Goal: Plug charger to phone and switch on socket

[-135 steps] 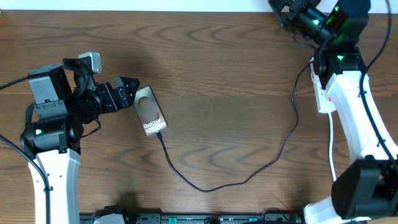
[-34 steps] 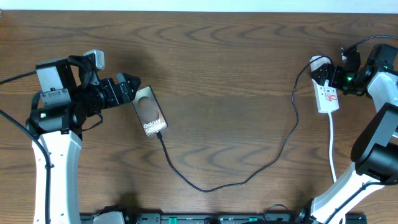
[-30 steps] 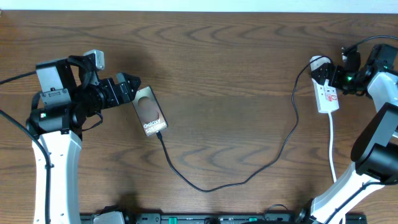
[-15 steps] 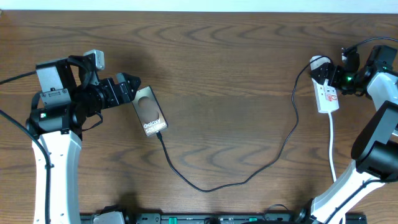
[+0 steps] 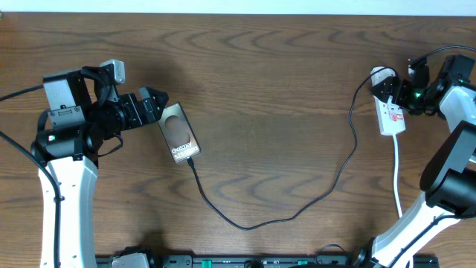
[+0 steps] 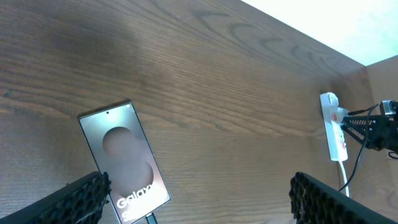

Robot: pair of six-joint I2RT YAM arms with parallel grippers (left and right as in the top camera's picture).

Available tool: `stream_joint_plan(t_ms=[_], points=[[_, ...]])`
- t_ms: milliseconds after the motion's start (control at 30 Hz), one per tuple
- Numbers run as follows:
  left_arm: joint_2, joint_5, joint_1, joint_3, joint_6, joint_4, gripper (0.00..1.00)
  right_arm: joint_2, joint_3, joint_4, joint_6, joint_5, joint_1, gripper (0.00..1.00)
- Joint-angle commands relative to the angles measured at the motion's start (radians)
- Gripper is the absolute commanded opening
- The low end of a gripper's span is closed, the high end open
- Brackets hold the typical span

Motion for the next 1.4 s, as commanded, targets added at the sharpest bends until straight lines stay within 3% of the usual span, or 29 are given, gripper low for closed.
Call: stream_joint_plan(t_ms=[0,800,1367], points=[[0.000,0.017,0.002,0.007,0.002,0.004,0.94,0.041,-0.014,-0.016,0.014,-0.028,0.023,0.88],[0.000,0.017,0.002,0.007,0.003,0.004,0.94,-0.098,-0.004,0.003,0.014,0.133,-0.010,0.91],[0.000,0.017,0.002,0.007,0.003,0.004,0.94,-0.054,-0.004,0.031,0.024,0.122,0.007,0.95]])
